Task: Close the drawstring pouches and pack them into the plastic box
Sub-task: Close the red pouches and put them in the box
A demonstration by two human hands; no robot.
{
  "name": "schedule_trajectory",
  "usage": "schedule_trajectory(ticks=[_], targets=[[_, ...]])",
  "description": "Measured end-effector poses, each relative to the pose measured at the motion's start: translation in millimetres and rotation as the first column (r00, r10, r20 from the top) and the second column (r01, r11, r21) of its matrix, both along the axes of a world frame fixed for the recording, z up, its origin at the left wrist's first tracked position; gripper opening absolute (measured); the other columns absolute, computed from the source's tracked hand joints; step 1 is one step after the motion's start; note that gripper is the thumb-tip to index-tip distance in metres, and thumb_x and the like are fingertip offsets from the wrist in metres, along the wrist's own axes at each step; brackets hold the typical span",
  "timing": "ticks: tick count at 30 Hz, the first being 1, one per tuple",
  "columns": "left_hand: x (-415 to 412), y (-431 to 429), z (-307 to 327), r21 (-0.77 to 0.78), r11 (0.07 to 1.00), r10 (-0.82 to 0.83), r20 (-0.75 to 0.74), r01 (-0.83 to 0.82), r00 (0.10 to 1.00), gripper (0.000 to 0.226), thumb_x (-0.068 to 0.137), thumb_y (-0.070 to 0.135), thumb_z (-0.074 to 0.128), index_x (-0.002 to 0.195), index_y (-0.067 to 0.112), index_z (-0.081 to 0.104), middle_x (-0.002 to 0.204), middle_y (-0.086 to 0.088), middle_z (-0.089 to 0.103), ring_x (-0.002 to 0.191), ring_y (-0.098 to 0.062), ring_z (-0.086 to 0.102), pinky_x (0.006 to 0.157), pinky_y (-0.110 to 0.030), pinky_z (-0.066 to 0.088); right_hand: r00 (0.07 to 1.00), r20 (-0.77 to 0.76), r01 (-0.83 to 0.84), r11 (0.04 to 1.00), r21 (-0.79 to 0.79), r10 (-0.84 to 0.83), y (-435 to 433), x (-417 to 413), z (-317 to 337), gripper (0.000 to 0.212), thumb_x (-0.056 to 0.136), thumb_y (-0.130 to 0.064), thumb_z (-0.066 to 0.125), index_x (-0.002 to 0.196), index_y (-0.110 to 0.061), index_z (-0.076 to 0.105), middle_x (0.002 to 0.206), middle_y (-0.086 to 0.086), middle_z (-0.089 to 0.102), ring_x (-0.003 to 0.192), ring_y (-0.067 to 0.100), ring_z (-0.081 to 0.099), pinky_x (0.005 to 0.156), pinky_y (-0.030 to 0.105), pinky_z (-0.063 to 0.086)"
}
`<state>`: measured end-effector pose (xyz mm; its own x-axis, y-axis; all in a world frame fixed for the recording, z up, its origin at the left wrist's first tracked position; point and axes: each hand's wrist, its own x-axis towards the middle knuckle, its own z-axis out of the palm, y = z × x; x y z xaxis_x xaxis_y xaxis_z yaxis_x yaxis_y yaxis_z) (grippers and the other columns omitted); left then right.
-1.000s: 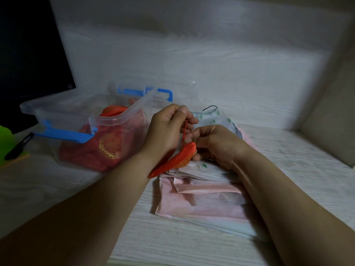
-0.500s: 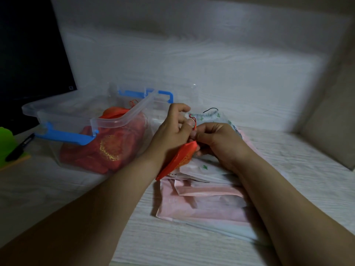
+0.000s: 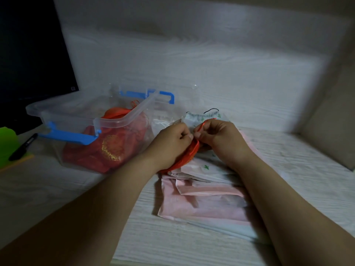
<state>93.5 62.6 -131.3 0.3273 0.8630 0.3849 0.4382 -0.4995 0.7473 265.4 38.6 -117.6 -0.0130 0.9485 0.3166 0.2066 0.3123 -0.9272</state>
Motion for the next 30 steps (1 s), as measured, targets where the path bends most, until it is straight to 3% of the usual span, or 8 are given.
schedule_trajectory(ticks=[2,4,9,12,18,24,27,30], targets=[[-0.2,1.4,-0.1,-0.051,0.999,0.007,0.067,-0.004,0.998,0.017,0.098,0.023,0.063,0.082,0.018,0.068,0.066,0.008,0.065,0.061,-0.007,0.058,0.065,-0.03,0.047,1.0,0.015,0.01,0.999,0.043,-0.011,0.1,-1.2,-0.1,0.03,0.091,0.013,0.065,0.072,-0.01,0.063,0.082,0.015,0.069,0.068,0.022,0.064,0.065,0.031,0.06],[-1.3,2.5,0.6,-0.078,0.997,0.0,0.124,0.01,0.992,0.019,0.095,0.019,0.064,0.078,0.018,0.071,0.059,0.014,0.063,0.056,-0.002,0.054,0.064,-0.027,0.044,1.0,0.004,0.01,0.998,0.054,-0.011,0.3,-1.6,-0.3,0.041,0.09,0.014,0.066,0.066,-0.019,0.063,0.083,0.02,0.068,0.072,0.025,0.063,0.067,0.035,0.058],[-3.6,4.2,1.1,-0.034,0.999,-0.027,0.139,0.032,0.99,0.013,0.091,0.017,0.074,0.079,0.022,0.075,0.067,0.012,0.069,0.061,0.003,0.057,0.064,-0.017,0.046,1.0,0.008,0.026,0.999,0.03,-0.026,-0.6,-0.7,1.0,0.028,0.091,0.01,0.068,0.073,-0.01,0.064,0.089,0.031,0.068,0.068,0.027,0.066,0.062,0.036,0.061],[-4.4,7.0,-1.5,-0.032,0.998,-0.042,0.163,0.048,0.986,0.012,0.09,0.019,0.077,0.079,0.024,0.074,0.075,0.003,0.072,0.068,-0.004,0.061,0.07,-0.028,0.052,1.0,-0.008,0.025,1.0,0.009,-0.025,-1.4,0.1,1.6,0.018,0.091,0.006,0.069,0.078,-0.004,0.065,0.091,0.037,0.067,0.066,0.026,0.066,0.059,0.03,0.059],[-3.1,6.6,-1.6,0.012,0.997,-0.073,0.187,0.072,0.98,0.01,0.089,0.015,0.079,0.086,0.016,0.07,0.078,0.008,0.068,0.069,-0.002,0.057,0.072,-0.024,0.051,0.998,-0.058,-0.016,0.999,-0.031,0.015,-1.4,3.6,3.5,0.015,0.092,0.003,0.07,0.079,-0.005,0.066,0.089,0.031,0.065,0.065,0.023,0.066,0.062,0.033,0.06],[-3.0,9.5,-6.6,0.05,0.996,-0.074,0.117,0.069,0.99,0.017,0.091,0.019,0.078,0.085,0.032,0.068,0.08,0.011,0.072,0.068,0.004,0.064,0.072,-0.017,0.05,0.999,-0.043,-0.016,1.0,-0.011,0.016,-1.5,2.3,1.3,0.015,0.093,0.005,0.067,0.08,-0.002,0.066,0.096,0.041,0.065,0.074,0.032,0.065,0.07,0.042,0.06],[-3.3,11.6,-8.0,0.078,0.997,-0.035,0.094,0.028,0.995,0.008,0.091,0.024,0.078,0.086,0.024,0.071,0.082,0.011,0.073,0.072,-0.001,0.066,0.073,-0.022,0.05,1.0,-0.022,0.005,0.999,0.035,-0.004,-0.8,-0.7,0.9,0.011,0.093,0.005,0.067,0.084,-0.001,0.067,0.082,0.033,0.066,0.069,0.028,0.065,0.063,0.035,0.062],[-4.3,11.2,-7.4,0.069,0.997,-0.035,0.117,0.027,0.993,0.011,0.092,0.024,0.077,0.085,0.02,0.07,0.069,0.019,0.068,0.062,0.004,0.059,0.065,-0.018,0.044,1.0,-0.021,0.017,0.996,0.092,-0.015,0.3,-1.7,0.3,0.011,0.093,0.007,0.067,0.087,-0.002,0.068,0.079,0.019,0.068,0.066,0.019,0.064,0.06,0.028,0.057]])
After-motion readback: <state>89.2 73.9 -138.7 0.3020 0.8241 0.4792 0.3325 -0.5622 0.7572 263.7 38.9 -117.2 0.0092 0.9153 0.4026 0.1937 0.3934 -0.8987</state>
